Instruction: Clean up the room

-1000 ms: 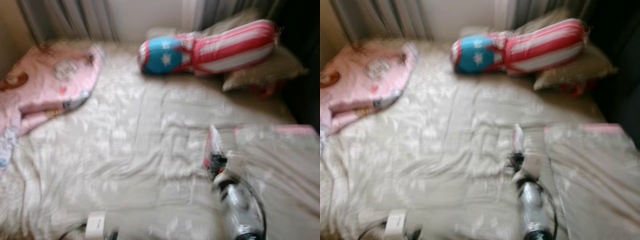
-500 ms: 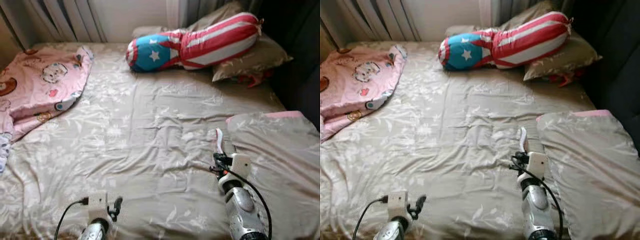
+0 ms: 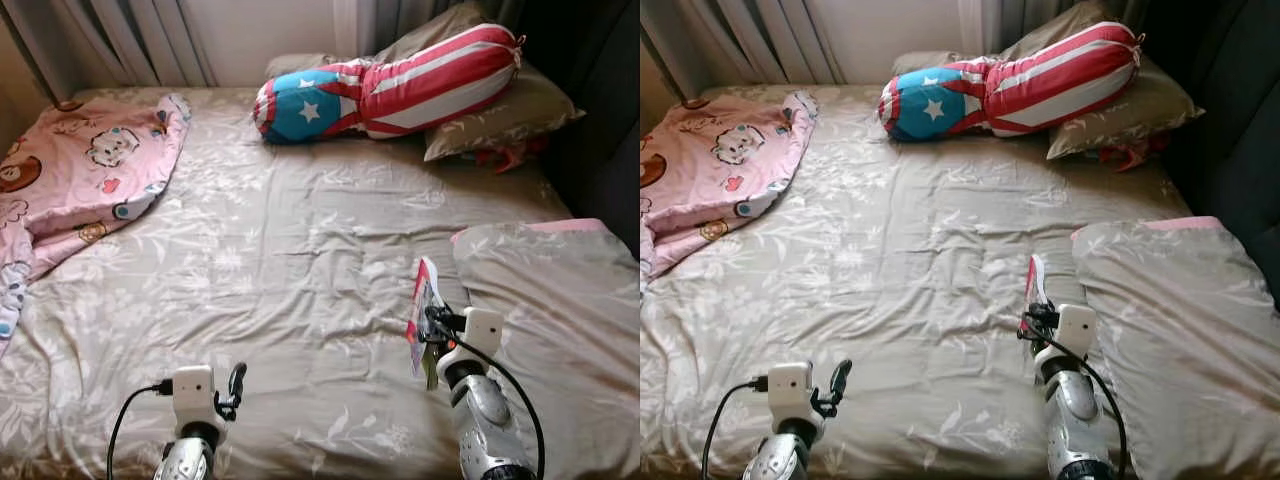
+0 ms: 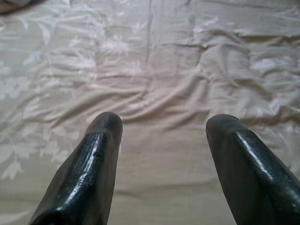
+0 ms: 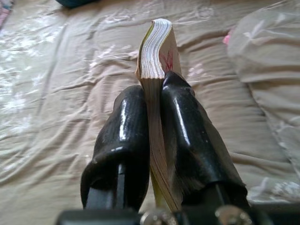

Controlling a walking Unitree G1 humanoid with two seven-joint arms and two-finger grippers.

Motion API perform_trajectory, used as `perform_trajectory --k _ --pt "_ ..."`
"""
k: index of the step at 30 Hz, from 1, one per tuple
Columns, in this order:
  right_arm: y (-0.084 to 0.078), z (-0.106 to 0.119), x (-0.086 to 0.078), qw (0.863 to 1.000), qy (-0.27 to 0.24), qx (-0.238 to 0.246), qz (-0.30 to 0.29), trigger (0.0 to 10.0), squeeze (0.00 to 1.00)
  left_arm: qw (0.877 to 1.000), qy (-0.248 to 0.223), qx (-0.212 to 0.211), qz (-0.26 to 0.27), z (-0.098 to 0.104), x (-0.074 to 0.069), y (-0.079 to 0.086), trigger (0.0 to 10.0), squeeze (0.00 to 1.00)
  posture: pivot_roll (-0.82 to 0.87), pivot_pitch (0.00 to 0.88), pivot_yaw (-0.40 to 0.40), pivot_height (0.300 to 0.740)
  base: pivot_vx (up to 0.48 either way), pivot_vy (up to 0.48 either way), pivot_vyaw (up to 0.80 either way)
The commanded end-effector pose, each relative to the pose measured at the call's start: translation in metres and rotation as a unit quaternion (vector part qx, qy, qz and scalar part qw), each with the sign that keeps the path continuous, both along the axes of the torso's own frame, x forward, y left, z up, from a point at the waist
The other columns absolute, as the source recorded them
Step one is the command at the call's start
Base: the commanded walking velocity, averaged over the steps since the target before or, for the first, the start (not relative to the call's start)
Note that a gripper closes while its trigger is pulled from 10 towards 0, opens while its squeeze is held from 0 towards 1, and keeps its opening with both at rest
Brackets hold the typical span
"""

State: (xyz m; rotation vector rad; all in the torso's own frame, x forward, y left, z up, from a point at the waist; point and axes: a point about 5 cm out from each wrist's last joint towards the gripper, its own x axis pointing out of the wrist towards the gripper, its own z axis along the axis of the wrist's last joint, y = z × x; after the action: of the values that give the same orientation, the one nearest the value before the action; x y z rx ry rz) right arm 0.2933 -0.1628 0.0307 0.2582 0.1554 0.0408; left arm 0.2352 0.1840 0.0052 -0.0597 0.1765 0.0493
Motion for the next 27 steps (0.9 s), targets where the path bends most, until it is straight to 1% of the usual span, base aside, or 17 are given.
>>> perform_trajectory --k 1,5,8,10,11,18,20,23,27 --pt "0.005 0.016 0.007 0.999 -0.043 0.016 0.011 10.0 0.0 1.0 0.011 0.0 0.001 -0.002 -0.004 -0.002 10.0 0.0 -0.06 0.113 0.012 0.74 0.0 0.0 0.0" --pt "0.005 0.017 0.008 0.999 -0.044 0.025 0.009 10.0 0.0 1.0 0.008 -0.003 0.002 0.002 -0.002 -0.005 10.0 0.0 -0.06 0.109 0.01 0.74 0.0 0.0 0.0" --pt "0.005 0.016 0.008 0.999 -0.044 0.025 0.01 10.0 0.0 1.0 0.007 -0.007 0.0 0.007 0.001 -0.012 10.0 0.0 -0.06 0.102 0.011 0.74 0.0 0.0 0.0" --pt "0.004 0.015 0.008 0.999 -0.036 0.017 0.01 10.0 0.0 1.0 0.007 -0.005 -0.008 0.008 0.002 -0.014 10.0 0.0 -0.06 0.102 0.013 0.74 0.0 0.0 0.0" --pt "0.003 0.014 0.008 0.999 -0.03 0.014 0.007 10.0 0.0 1.0 0.008 -0.004 -0.012 0.009 0.002 -0.015 10.0 0.0 -0.07 0.102 0.014 0.731 0.0 0.0 0.0" --pt "0.002 0.011 0.006 1.0 -0.028 0.009 0.004 10.0 0.0 1.0 0.017 -0.001 -0.011 0.006 -0.002 -0.012 10.0 0.0 -0.07 0.096 0.018 0.696 0.0 0.0 0.0" --pt "0.001 0.012 0.005 0.999 -0.034 0.009 -0.001 10.0 0.0 1.0 0.02 -0.001 -0.012 0.005 -0.003 -0.012 10.0 0.0 -0.06 0.094 0.02 0.681 0.0 0.0 0.0" --pt "0.001 0.013 0.004 0.999 -0.042 0.015 -0.008 10.0 0.0 1.0 0.022 0.001 -0.013 0.004 -0.004 -0.013 10.0 0.0 -0.06 0.094 0.02 0.681 0.0 0.0 0.0" --pt "0.001 0.011 0.004 0.999 -0.036 0.011 -0.007 10.0 0.0 1.0 0.025 0.002 -0.014 0.003 -0.003 -0.013 10.0 0.0 -0.06 0.096 0.021 0.681 0.0 0.0 0.0"
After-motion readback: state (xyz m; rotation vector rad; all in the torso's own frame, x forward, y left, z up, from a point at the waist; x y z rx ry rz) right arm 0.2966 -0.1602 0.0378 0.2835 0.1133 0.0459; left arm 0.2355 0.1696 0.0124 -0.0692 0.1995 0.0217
